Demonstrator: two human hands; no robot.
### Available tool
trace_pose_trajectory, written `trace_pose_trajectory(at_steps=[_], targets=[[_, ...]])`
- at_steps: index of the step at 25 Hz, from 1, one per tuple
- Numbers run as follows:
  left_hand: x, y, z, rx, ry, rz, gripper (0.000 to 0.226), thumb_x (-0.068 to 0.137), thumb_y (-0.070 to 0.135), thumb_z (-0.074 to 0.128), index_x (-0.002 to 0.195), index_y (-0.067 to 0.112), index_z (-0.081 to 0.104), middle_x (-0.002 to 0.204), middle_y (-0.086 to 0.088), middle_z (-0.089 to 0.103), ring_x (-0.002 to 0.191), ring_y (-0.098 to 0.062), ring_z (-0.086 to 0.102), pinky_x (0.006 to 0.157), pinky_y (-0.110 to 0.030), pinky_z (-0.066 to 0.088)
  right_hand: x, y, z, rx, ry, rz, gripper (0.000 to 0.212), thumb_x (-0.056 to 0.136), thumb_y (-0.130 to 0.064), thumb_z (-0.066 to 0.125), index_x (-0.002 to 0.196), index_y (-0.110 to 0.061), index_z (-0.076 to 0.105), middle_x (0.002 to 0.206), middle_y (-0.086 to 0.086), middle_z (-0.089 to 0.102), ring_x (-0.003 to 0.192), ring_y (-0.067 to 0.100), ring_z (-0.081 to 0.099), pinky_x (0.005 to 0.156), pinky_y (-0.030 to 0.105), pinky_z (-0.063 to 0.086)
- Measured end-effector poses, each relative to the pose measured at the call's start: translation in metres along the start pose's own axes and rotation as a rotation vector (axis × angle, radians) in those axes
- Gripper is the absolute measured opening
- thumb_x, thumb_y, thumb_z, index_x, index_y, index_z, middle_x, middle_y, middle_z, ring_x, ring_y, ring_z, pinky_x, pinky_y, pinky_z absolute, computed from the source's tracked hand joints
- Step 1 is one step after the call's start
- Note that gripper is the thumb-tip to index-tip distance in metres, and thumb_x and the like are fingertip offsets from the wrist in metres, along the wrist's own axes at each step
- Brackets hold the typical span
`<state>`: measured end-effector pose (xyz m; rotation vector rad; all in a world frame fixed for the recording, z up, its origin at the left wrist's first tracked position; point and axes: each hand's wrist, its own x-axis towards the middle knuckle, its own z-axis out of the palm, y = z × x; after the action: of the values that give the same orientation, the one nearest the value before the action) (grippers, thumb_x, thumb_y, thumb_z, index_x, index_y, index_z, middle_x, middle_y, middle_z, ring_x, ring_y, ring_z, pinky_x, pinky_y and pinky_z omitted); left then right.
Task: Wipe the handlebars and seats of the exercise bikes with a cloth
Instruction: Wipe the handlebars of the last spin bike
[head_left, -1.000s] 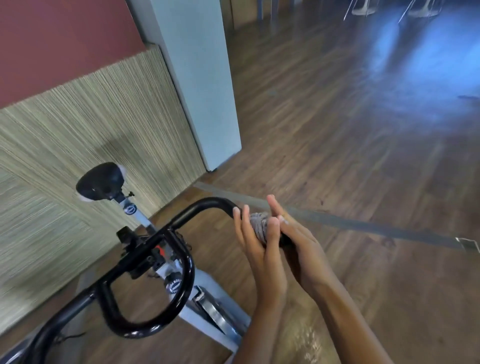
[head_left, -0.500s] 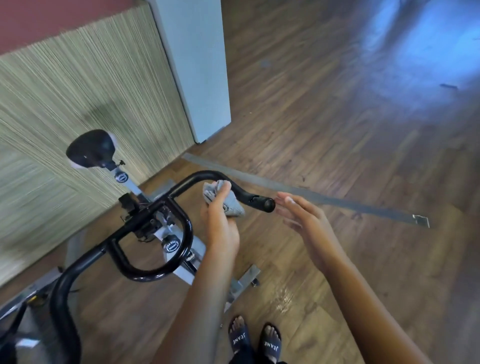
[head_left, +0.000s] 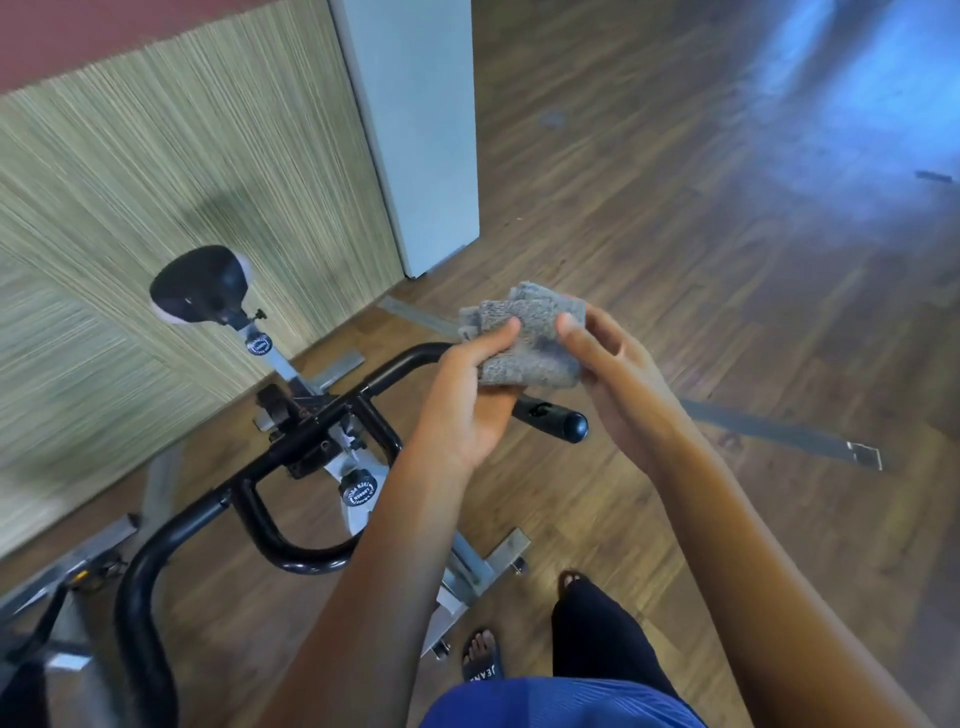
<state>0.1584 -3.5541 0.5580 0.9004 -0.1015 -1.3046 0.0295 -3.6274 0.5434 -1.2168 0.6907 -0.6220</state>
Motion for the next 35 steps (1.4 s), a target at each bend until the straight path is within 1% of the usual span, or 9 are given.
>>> trace_pose_trajectory(at_steps=[3, 7, 10, 13, 17, 22, 27, 32, 35], targets=[[0.034, -0.009, 0.000, 0.158, 0.063, 0.016, 0.031, 0.087, 0.005, 0.066, 0.117, -0.002, 0.065, 0.106, -0.014, 0.071, 0.096, -0.024, 0.070, 0.082, -0.032, 0.058, 0.031, 0.009, -0.018, 0.401, -0.300, 0.180, 0.053, 0.091, -0.030, 0.059, 0.137, -0.004, 0.053, 0.140, 0.017, 0.057, 0.132, 0.029, 0.053, 0.115, 0.042, 0.040], [0.071, -0.028, 0.003, 0.548, 0.290, 0.118, 0.010, 0.092, 0.020, 0.067, 0.093, 0.012, 0.073, 0.090, -0.007, 0.075, 0.087, -0.021, 0.070, 0.084, -0.034, 0.053, 0.072, 0.027, -0.036, 0.544, -0.247, 0.394, 0.031, 0.096, -0.015, 0.052, 0.124, -0.005, 0.063, 0.126, 0.017, 0.064, 0.118, 0.028, 0.060, 0.109, 0.042, 0.046], [0.081, -0.034, -0.006, 1.086, 0.535, 0.279, 0.019, 0.096, 0.032, 0.062, 0.087, 0.018, 0.072, 0.085, 0.003, 0.071, 0.079, -0.009, 0.064, 0.076, -0.022, 0.048, 0.103, 0.027, -0.054, 0.408, -0.213, 0.476, 0.033, 0.098, -0.007, 0.051, 0.130, -0.004, 0.059, 0.120, 0.014, 0.068, 0.107, 0.025, 0.067, 0.085, 0.034, 0.058], [0.070, -0.041, -0.046, 1.157, 0.955, 0.412, 0.027, 0.090, 0.043, 0.057, 0.095, 0.021, 0.072, 0.098, 0.004, 0.070, 0.095, -0.013, 0.064, 0.091, -0.036, 0.050, 0.121, 0.038, -0.075, 0.084, -0.052, 0.548, 0.025, 0.100, -0.008, 0.054, 0.124, -0.012, 0.060, 0.110, 0.006, 0.070, 0.096, 0.021, 0.069, 0.070, 0.031, 0.056], [0.036, -0.047, -0.084, 1.190, 1.453, 0.187, 0.027, 0.094, 0.030, 0.056, 0.117, 0.020, 0.066, 0.128, -0.005, 0.058, 0.121, -0.030, 0.048, 0.101, -0.044, 0.034, 0.101, 0.062, -0.060, -0.164, -0.183, 0.840, 0.028, 0.097, -0.026, 0.062, 0.122, -0.011, 0.060, 0.103, 0.008, 0.070, 0.086, 0.022, 0.067, 0.074, 0.037, 0.050], [0.030, -0.055, -0.106, 1.246, 1.340, -0.239, 0.060, 0.104, 0.048, 0.020, 0.090, 0.008, 0.062, 0.095, -0.013, 0.066, 0.090, -0.033, 0.059, 0.085, -0.041, 0.044, 0.073, 0.045, -0.036, -0.246, -0.391, 0.973, 0.028, 0.101, -0.038, 0.056, 0.110, -0.012, 0.064, 0.072, -0.003, 0.070, 0.068, 0.015, 0.063, 0.070, 0.032, 0.052], [0.033, -0.061, -0.108, 1.385, 1.317, -0.231, 0.075, 0.106, 0.048, 0.009, 0.096, 0.002, 0.068, 0.102, -0.017, 0.068, 0.099, -0.036, 0.062, 0.078, -0.040, 0.036, 0.091, 0.046, -0.018, -0.387, -0.476, 0.849, 0.035, 0.105, -0.042, 0.045, 0.115, -0.011, 0.056, 0.094, 0.006, 0.061, 0.077, 0.019, 0.060, 0.063, 0.030, 0.050], [0.034, -0.061, -0.112, 1.409, 1.313, -0.227, 0.073, 0.107, 0.045, 0.010, 0.084, 0.005, 0.067, 0.089, -0.014, 0.067, 0.076, -0.029, 0.052, 0.071, -0.036, 0.037, 0.073, 0.052, -0.034, -0.509, -0.540, 0.895, 0.035, 0.105, -0.047, 0.041, 0.112, -0.017, 0.058, 0.097, 0.004, 0.066, 0.081, 0.018, 0.065, 0.067, 0.031, 0.054], [0.037, -0.062, -0.114, 1.405, 1.332, -0.234, 0.076, 0.107, 0.046, 0.009, 0.084, 0.004, 0.068, 0.084, -0.011, 0.065, 0.075, -0.028, 0.052, 0.071, -0.035, 0.037, 0.101, 0.069, -0.015, -0.655, -0.506, 0.759, 0.043, 0.100, -0.055, 0.043, 0.116, -0.017, 0.053, 0.107, 0.005, 0.064, 0.101, 0.025, 0.065, 0.093, 0.043, 0.053]])
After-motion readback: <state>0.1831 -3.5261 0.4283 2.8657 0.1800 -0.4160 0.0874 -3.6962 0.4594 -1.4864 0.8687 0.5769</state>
